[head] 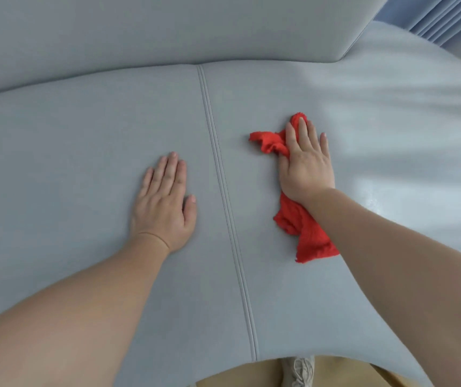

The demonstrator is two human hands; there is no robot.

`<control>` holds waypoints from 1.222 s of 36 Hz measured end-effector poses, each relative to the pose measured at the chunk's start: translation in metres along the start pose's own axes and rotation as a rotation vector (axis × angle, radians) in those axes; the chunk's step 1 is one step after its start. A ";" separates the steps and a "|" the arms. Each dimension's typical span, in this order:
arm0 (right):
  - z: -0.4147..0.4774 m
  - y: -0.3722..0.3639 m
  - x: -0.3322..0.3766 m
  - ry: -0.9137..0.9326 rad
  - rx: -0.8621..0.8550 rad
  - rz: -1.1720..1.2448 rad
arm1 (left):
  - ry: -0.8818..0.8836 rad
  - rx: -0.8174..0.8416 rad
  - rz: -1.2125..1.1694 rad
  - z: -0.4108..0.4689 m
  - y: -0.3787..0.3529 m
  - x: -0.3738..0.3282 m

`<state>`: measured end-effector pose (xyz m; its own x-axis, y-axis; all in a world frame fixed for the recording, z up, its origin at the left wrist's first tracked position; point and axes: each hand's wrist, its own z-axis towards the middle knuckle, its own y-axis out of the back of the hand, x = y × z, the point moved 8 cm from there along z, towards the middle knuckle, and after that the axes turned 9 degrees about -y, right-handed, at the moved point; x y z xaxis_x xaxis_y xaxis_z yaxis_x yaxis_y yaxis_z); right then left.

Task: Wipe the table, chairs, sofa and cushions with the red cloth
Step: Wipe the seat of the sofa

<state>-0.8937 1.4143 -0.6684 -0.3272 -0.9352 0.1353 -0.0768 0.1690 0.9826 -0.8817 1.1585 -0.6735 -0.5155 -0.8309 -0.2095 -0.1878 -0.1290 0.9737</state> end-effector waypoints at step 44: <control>0.004 0.003 0.054 0.438 0.098 0.075 | 0.010 -0.067 0.015 0.002 -0.007 0.003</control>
<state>-0.9150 1.3652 -0.6584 0.0922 -0.9593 0.2670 -0.1638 0.2498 0.9543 -0.8832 1.1578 -0.6806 -0.5096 -0.8382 -0.1943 -0.1233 -0.1523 0.9806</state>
